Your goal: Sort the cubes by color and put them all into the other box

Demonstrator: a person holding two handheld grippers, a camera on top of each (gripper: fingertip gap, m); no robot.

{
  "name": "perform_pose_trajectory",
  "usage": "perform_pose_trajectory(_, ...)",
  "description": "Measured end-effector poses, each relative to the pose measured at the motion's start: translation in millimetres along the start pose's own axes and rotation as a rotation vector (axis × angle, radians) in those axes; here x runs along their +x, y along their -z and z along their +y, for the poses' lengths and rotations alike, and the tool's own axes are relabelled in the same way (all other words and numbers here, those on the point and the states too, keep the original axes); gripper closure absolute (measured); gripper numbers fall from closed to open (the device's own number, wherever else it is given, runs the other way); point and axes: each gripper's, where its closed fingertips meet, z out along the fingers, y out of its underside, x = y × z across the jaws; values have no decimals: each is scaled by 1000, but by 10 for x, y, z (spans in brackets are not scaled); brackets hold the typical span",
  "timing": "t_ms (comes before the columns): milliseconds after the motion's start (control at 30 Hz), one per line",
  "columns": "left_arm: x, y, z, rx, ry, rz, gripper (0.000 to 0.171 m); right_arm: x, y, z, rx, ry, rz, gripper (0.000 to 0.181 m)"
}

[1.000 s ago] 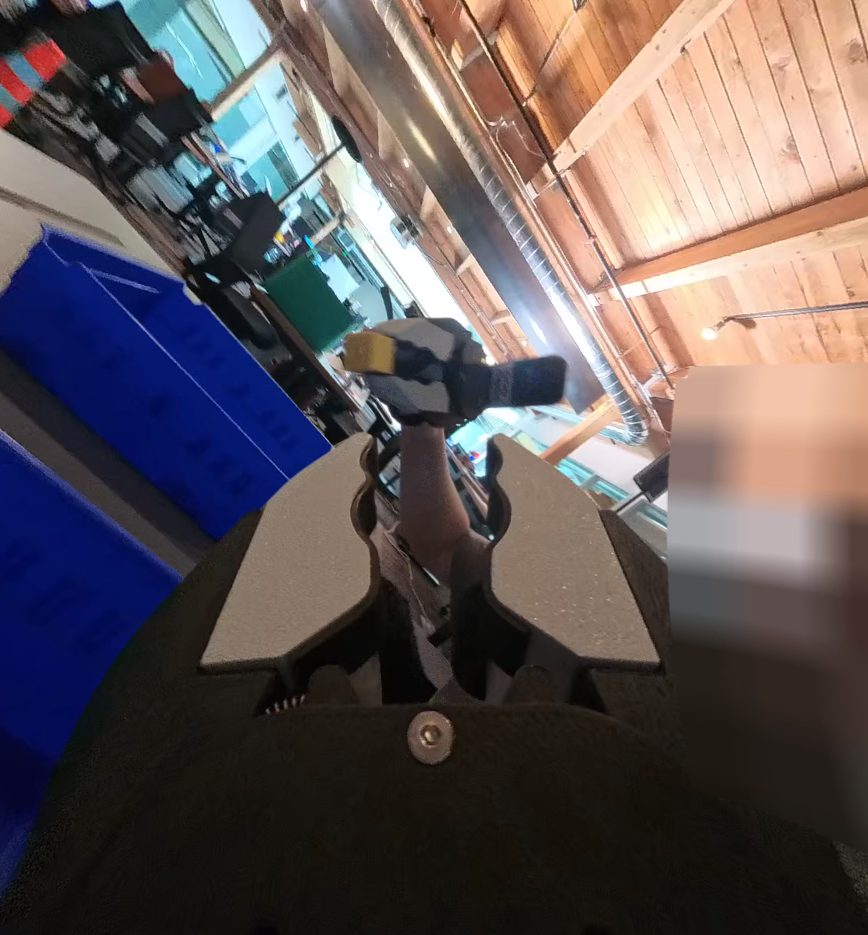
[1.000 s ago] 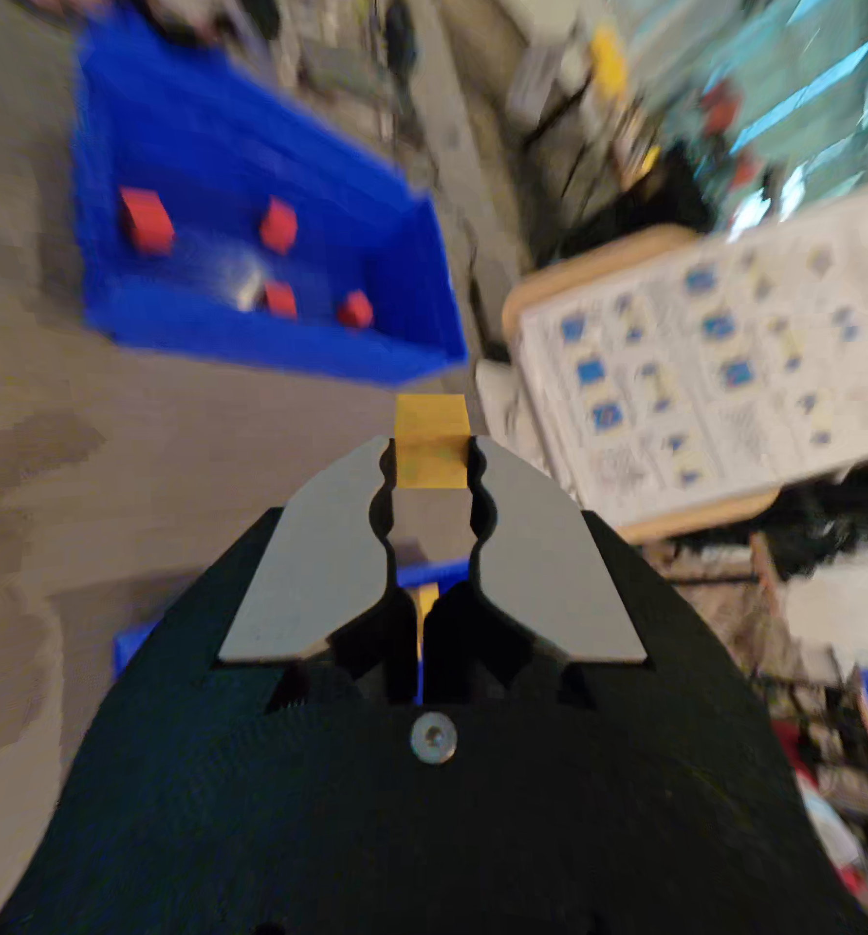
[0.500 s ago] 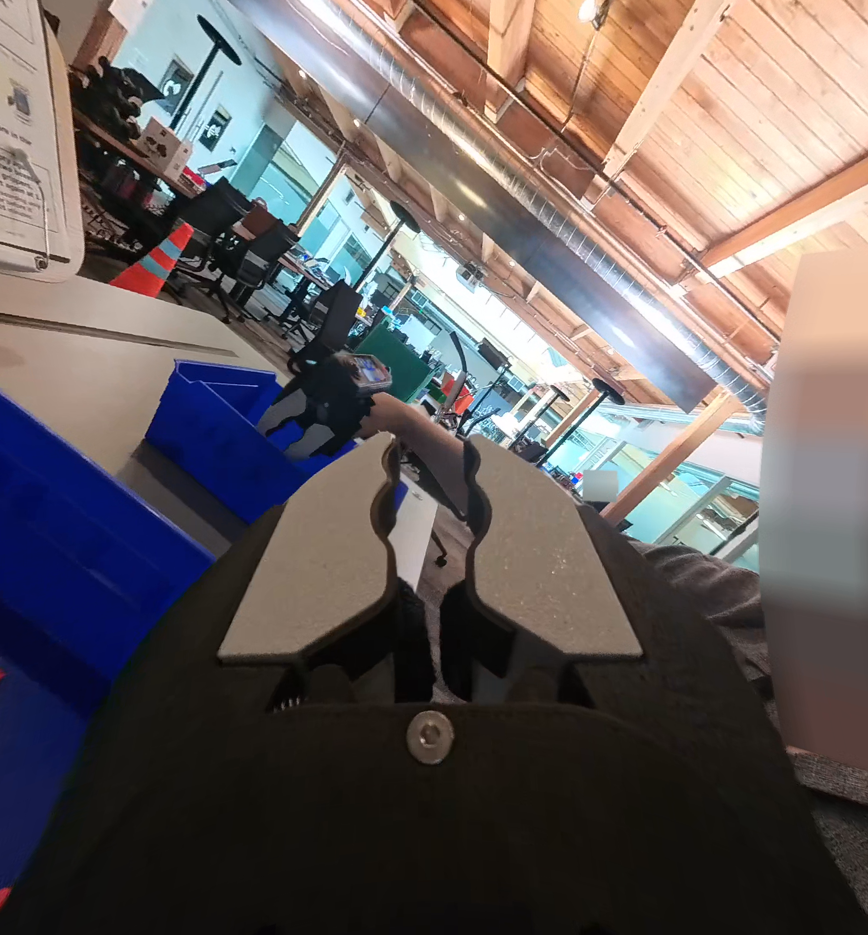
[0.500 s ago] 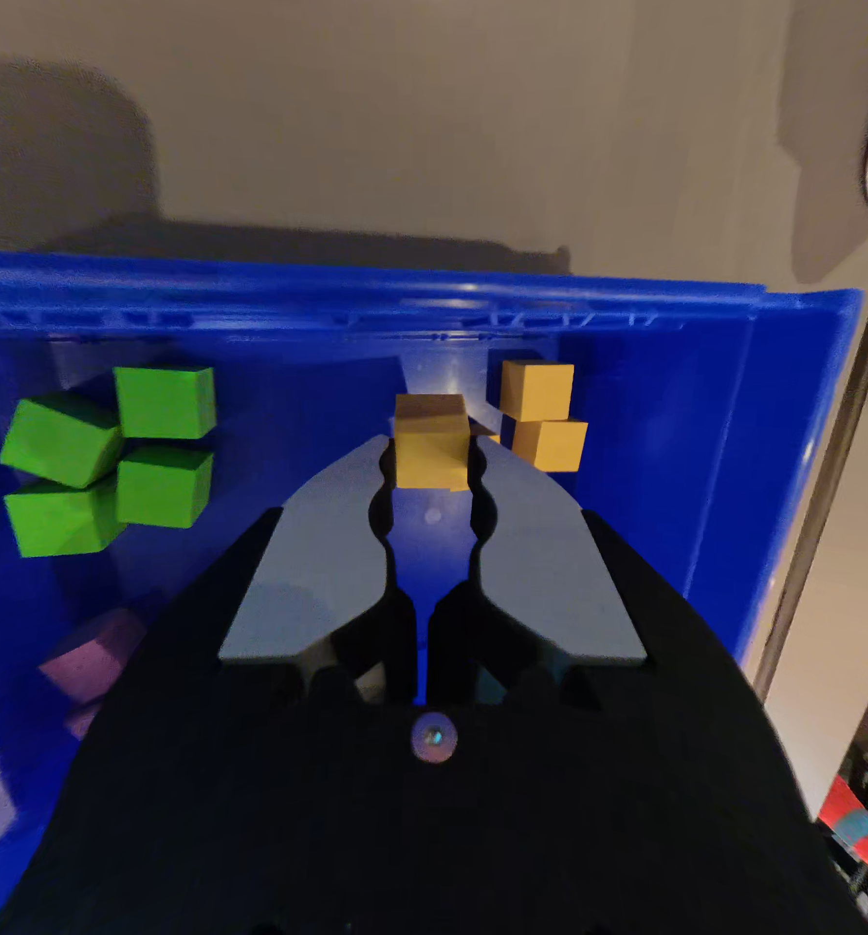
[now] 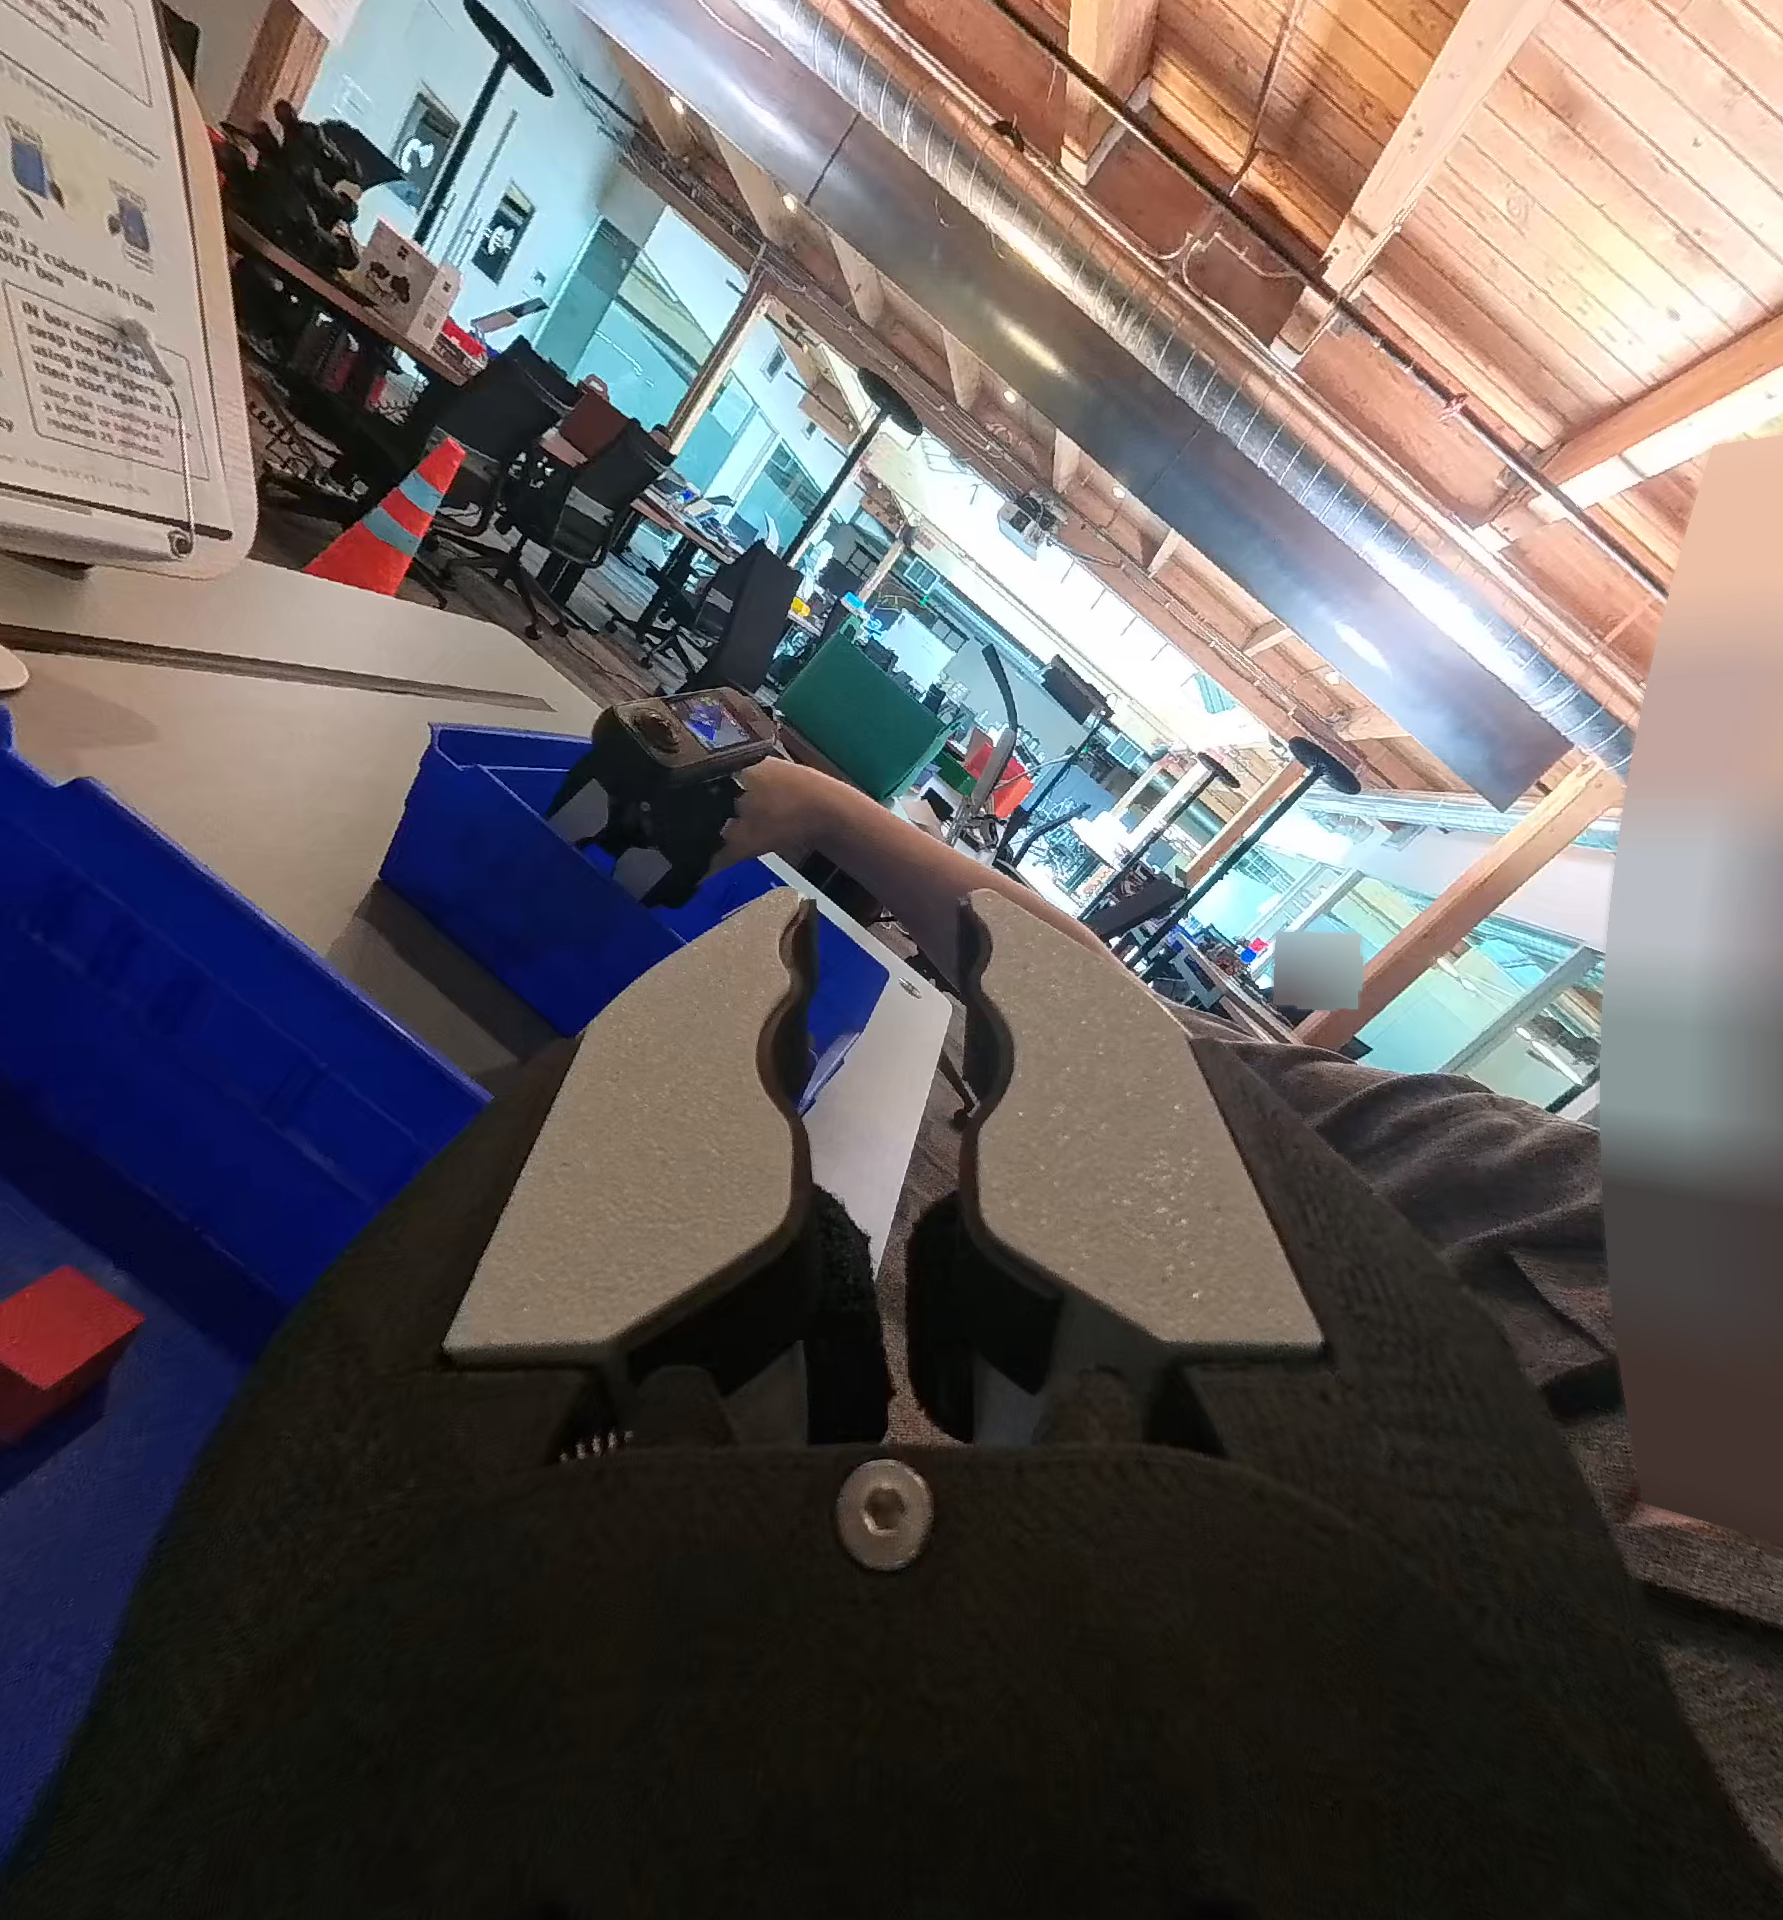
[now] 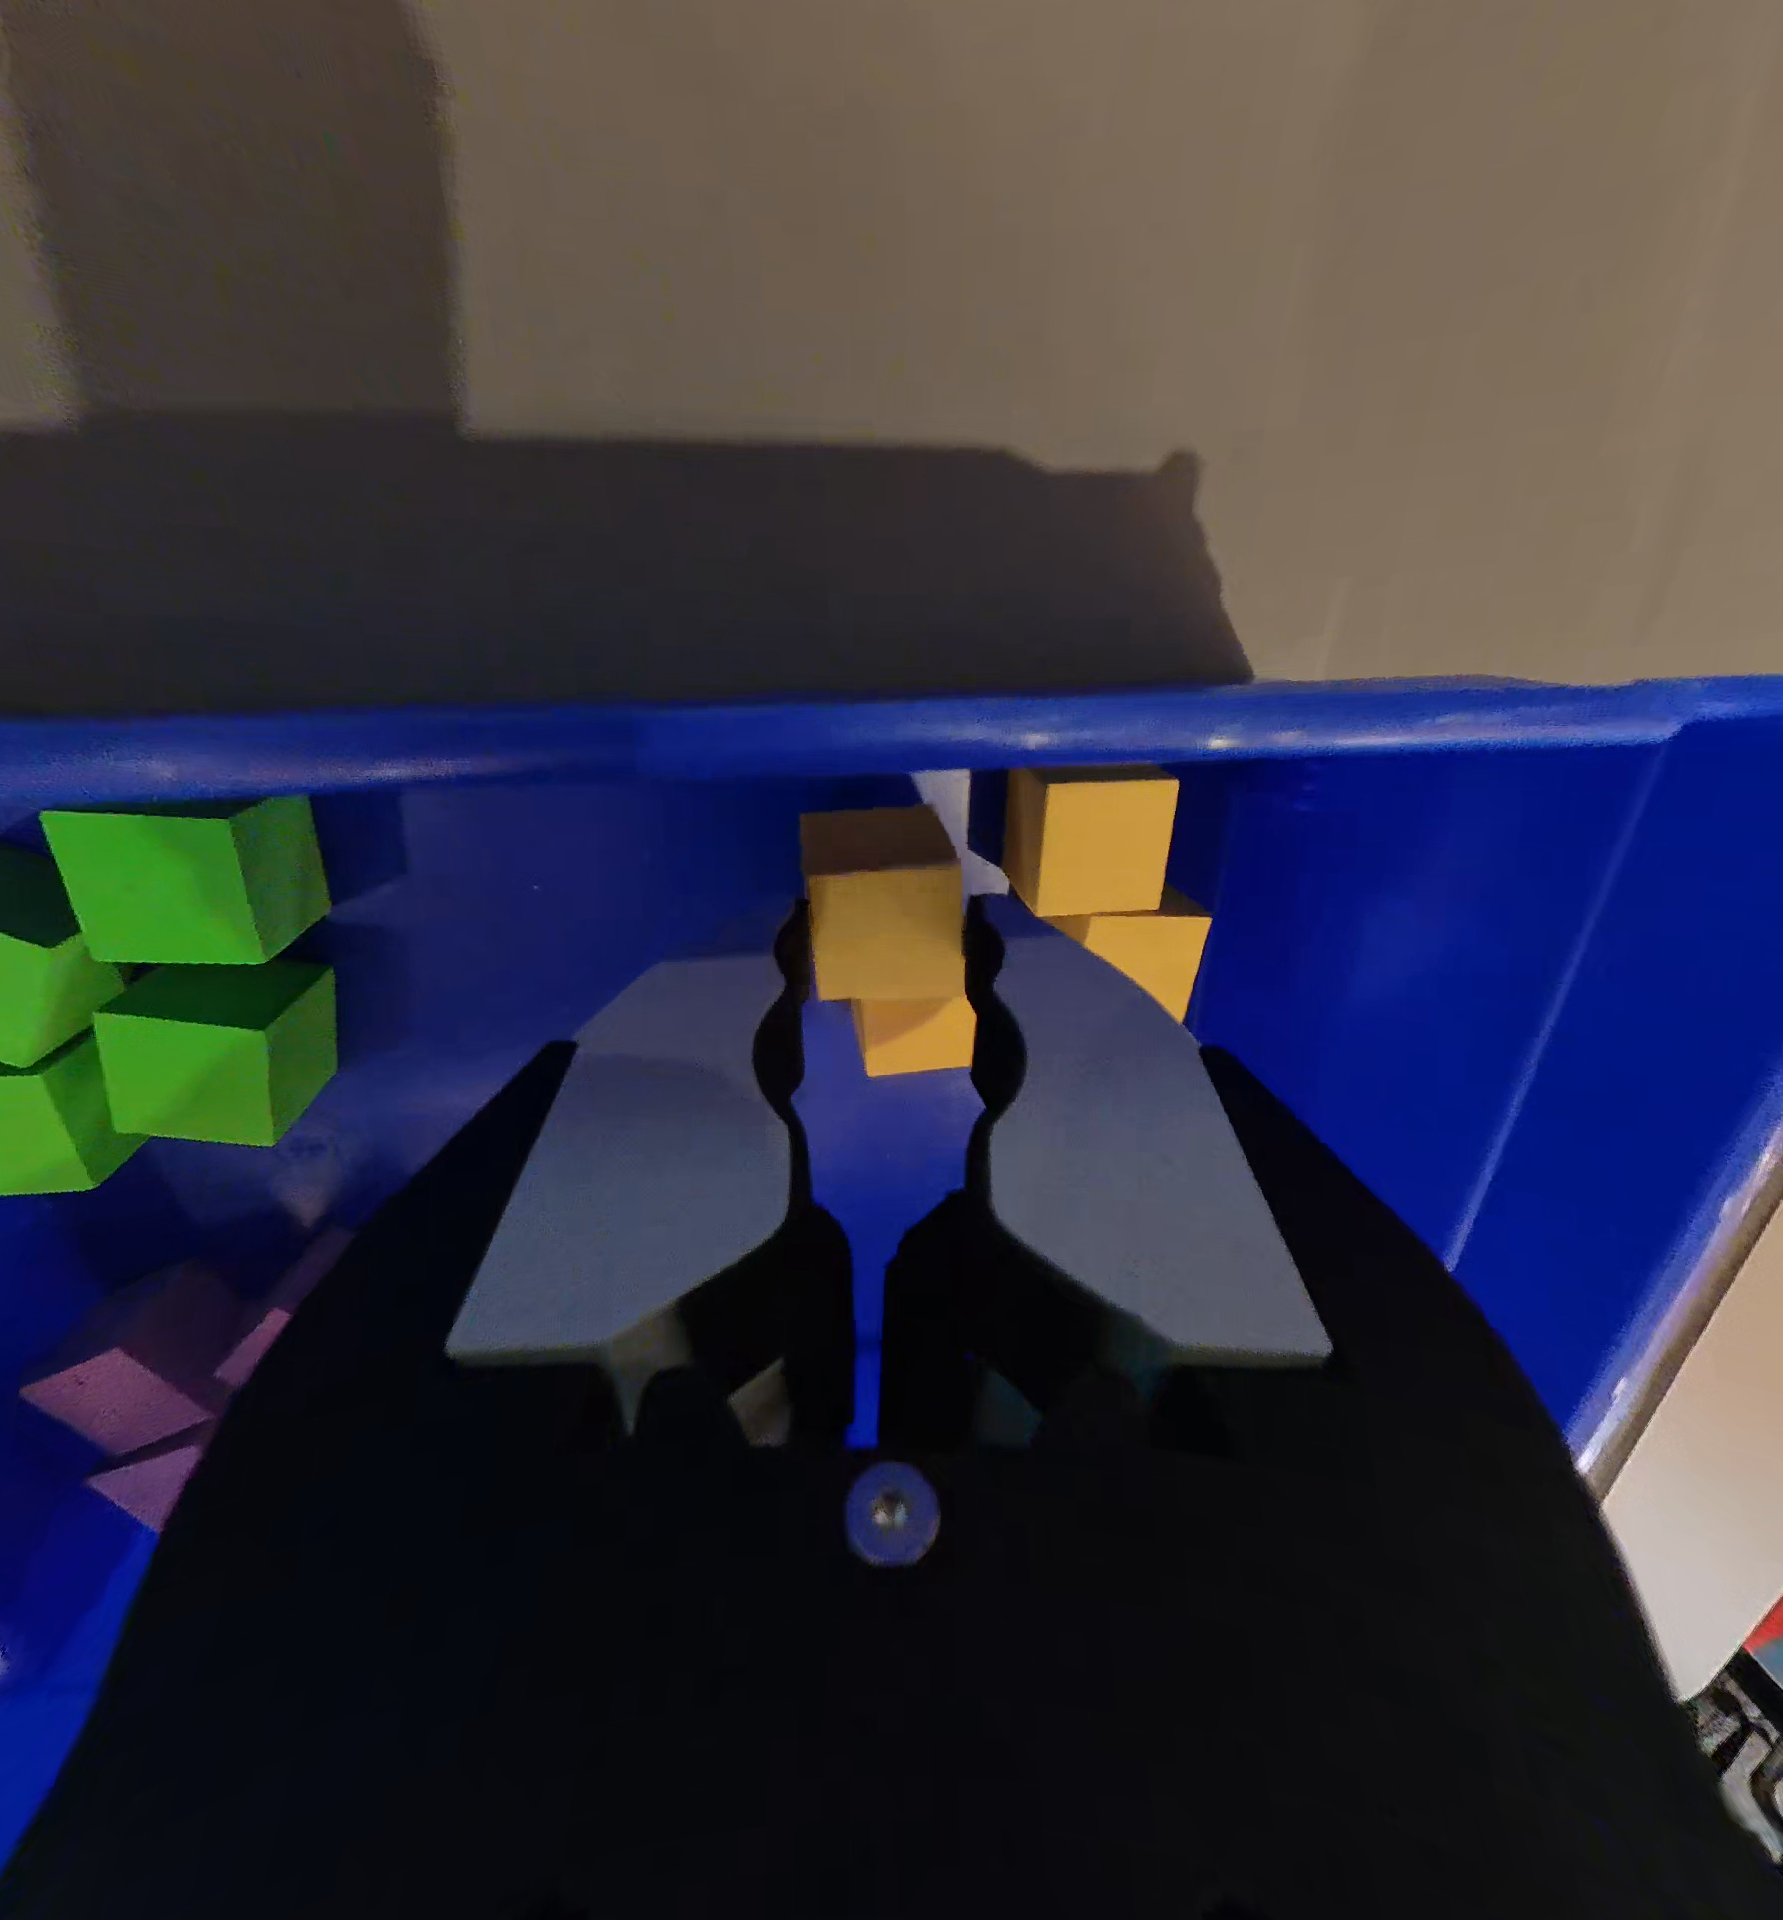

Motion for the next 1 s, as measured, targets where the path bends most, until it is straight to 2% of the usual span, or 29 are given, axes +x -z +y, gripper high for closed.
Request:
perform_pose_trajectory(133,-5,11,2,-11,-11,-23,145,18,10,9,-13,-22,1,143)
perform_pose_trajectory(233,-99,30,55,-62,-39,-111,145,17,88,2,-9,-13,24,146)
perform_pose_trajectory(300,-267,67,174,-166,-71,-243,145,-7,216,-40,23,-3,58,147)
perform_pose_trajectory(433,-737,248,397,-393,-187,-597,138,-100,618,-153,132,31,186,148)
perform_pose_trajectory(500,-956,292,463,-483,-261,-717,136,-179,845,-208,196,50,263,150)
perform_pose_trajectory(533,-1038,266,519,-543,-295,-726,136,-242,943,-234,224,61,291,151)
perform_pose_trajectory(700,-1392,18,882,-973,-470,-593,135,-564,1220,-270,293,114,369,152)
perform_pose_trajectory(833,-1701,62,1022,-1276,-684,-545,139,-769,1276,-204,298,130,388,152)
perform_pose_trajectory(900,-1821,101,1054,-1379,-760,-515,139,-854,1298,-173,308,134,394,151)
perform_pose_trajectory(1000,-1936,83,1107,-1441,-776,-468,129,-940,1346,-122,304,140,418,151)
